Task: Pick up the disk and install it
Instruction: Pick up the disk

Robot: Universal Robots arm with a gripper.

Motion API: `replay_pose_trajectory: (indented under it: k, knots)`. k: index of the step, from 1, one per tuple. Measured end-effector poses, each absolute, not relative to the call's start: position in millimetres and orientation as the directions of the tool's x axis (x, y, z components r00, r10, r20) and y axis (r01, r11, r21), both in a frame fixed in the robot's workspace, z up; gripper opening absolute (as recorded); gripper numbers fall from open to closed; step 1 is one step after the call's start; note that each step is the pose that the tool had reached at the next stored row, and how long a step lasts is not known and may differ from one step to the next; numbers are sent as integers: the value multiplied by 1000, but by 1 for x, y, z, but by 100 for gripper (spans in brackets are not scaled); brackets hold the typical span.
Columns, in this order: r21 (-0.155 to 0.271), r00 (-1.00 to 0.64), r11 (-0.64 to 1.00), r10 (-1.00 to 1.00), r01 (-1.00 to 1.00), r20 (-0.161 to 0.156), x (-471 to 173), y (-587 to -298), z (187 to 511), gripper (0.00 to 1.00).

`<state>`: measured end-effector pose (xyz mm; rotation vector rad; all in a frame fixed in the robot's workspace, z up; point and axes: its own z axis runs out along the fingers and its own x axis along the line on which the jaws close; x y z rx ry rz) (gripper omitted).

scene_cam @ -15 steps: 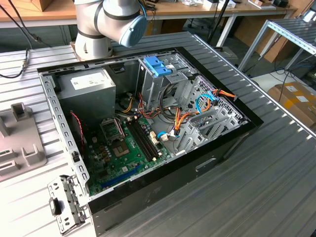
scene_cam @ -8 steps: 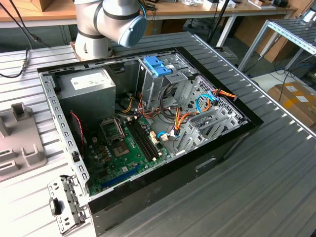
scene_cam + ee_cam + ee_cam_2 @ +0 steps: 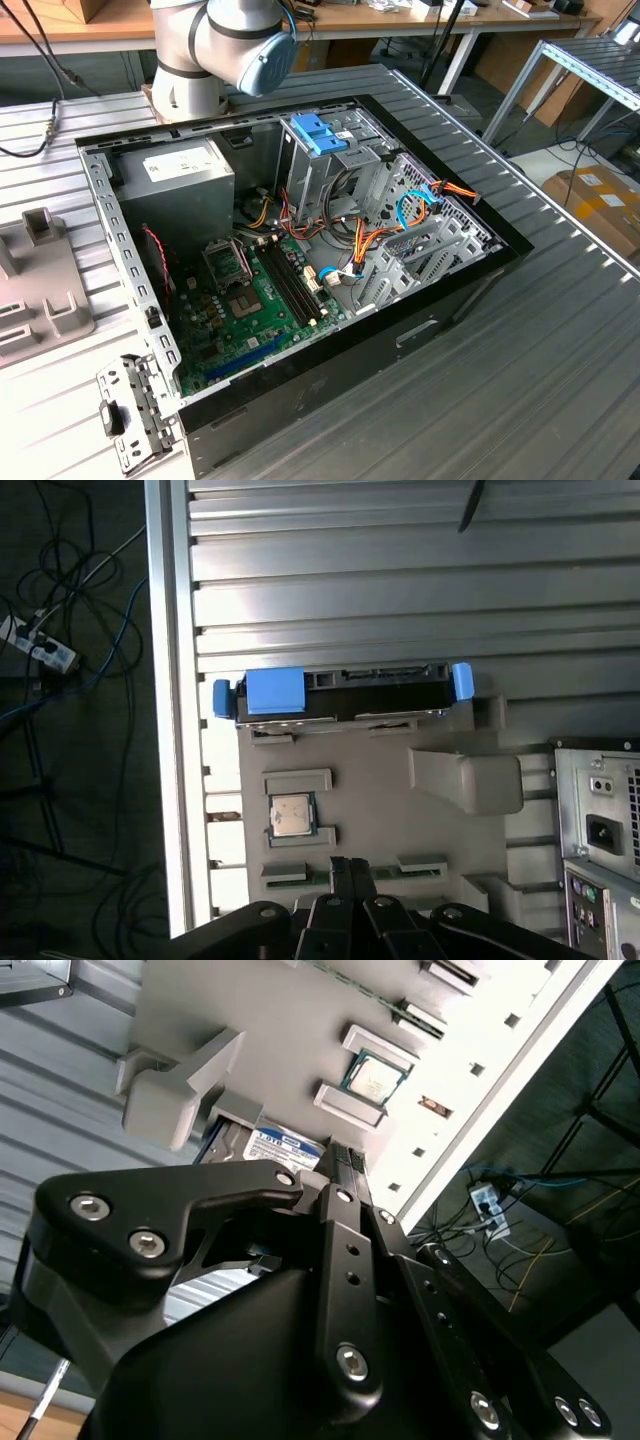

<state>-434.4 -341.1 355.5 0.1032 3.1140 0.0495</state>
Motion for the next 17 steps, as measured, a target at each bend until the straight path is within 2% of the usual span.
replay_pose_trajectory:
  k: [17]
  knots:
    - [33, -999, 998, 47, 47, -24, -425, -316, 353, 11]
